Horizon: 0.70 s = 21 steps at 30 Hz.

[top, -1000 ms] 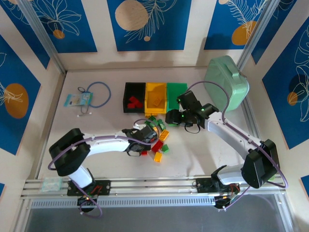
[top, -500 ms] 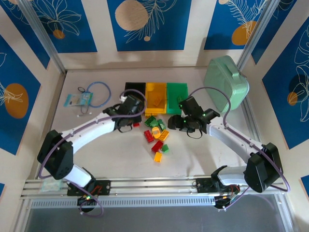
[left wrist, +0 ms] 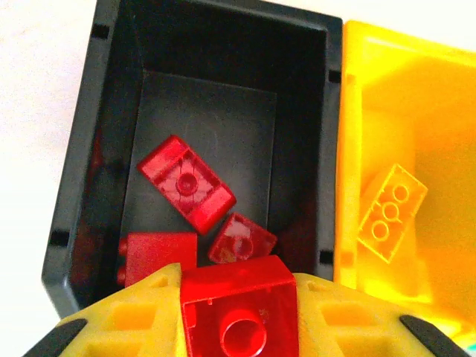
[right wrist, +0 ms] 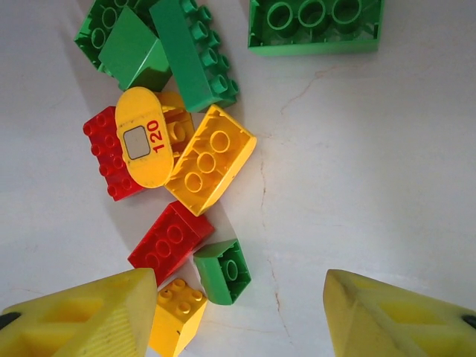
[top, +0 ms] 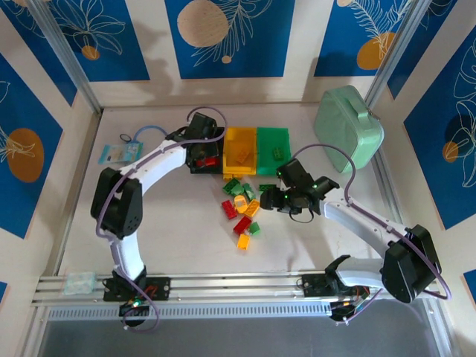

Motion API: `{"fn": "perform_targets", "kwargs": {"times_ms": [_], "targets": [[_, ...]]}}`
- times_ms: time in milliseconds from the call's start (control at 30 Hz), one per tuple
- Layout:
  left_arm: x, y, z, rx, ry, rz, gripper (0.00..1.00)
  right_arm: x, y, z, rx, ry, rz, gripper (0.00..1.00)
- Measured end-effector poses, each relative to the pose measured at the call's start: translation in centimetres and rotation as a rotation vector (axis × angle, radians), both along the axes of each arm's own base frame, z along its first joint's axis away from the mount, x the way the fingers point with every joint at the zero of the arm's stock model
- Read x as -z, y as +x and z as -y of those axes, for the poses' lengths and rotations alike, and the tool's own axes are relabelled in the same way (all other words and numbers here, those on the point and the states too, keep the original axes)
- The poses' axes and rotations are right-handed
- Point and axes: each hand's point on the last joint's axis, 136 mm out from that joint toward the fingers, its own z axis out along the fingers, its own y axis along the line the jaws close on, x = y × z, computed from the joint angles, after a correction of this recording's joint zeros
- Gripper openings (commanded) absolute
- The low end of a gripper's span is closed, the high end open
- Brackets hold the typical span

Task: Sort the legos into containers by color
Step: Place the lego in the container.

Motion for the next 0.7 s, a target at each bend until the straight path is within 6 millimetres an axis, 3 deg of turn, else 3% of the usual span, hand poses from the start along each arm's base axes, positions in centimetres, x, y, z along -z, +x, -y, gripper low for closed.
{"fn": "perform_targets", "kwargs": {"times_ms": [167, 333, 533, 700], "targets": [[0.3, 2.7, 0.0, 0.01, 0.011, 0.009, 0.37, 0.0, -0.6, -0.7, -0.024, 0.003, -0.001, 0.61], [0.5, 4.2, -0.2, 0.019, 0.019, 0.012, 0.54, 0.0, -1.1, -1.2, -0.042, 0.002, -0.008, 0.63], [0.6, 3.9, -0.2, 0.033, 0.011, 0.005, 0.6, 0.1, -1.5, -1.2, -0.047, -0.005, -0.015, 0.64], [0.3, 1.4, -1.0, 0.035, -0.004, 0.0, 0.61, 0.3, -1.7, -1.1, -0.046, -0.014, -0.027, 0.64]]}}
